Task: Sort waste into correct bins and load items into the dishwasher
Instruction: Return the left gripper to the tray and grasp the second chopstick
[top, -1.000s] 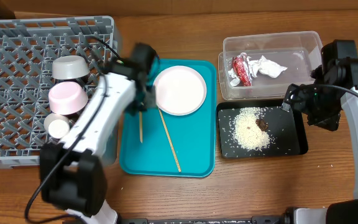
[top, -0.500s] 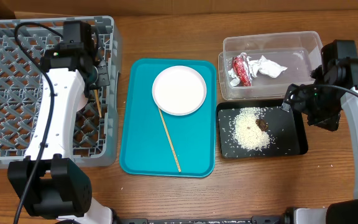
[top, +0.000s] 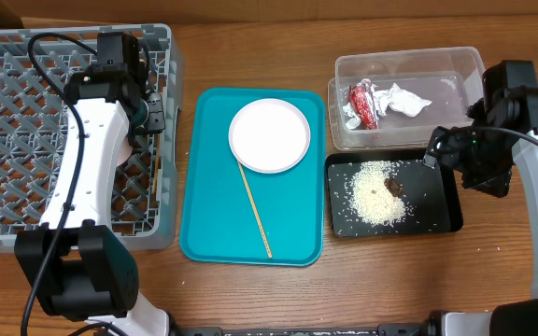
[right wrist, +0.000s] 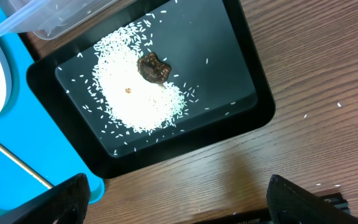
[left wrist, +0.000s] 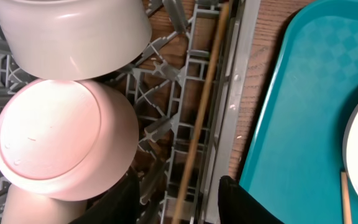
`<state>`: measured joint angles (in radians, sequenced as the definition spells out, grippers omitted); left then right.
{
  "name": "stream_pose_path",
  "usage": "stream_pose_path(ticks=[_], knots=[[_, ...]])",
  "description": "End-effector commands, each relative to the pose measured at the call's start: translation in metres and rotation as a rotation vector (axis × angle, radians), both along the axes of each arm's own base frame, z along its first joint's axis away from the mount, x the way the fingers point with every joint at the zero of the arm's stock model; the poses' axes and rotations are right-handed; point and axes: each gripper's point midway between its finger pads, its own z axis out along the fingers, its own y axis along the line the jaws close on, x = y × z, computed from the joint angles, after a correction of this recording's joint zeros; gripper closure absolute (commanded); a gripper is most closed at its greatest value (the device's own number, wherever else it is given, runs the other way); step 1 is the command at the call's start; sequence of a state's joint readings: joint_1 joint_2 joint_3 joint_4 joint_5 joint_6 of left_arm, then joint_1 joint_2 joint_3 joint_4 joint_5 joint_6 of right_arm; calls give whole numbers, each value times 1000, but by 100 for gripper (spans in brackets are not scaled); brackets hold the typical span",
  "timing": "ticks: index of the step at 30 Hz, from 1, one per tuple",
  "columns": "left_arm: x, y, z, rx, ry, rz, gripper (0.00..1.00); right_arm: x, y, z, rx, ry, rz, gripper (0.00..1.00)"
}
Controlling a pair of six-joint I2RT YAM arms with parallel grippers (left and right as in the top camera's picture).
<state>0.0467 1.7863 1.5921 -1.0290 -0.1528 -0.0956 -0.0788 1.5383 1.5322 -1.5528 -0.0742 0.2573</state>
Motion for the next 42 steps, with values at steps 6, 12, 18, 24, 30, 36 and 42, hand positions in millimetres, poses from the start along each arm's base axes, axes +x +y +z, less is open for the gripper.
stream_pose_path(ticks=[6,12,18,24,30,36,42], knots=[[-9,-81,-7,-341,47,-173,45,1,-2,4,-8,-20,1,8],[-39,-143,-13,-412,167,-202,43,1,-2,4,-8,-19,1,8],[-76,-187,-43,-343,285,-118,36,1,-2,4,-7,-19,1,8],[-110,-222,-89,-333,329,-36,34,1,-2,4,-8,-18,1,8],[-126,-216,-122,-271,319,52,36,1,-2,4,-8,-19,1,8],[-134,-212,-141,-271,320,56,36,1,-2,4,-8,-18,1,8],[-138,-209,-154,-274,313,63,40,1,-2,4,-8,-18,1,8]])
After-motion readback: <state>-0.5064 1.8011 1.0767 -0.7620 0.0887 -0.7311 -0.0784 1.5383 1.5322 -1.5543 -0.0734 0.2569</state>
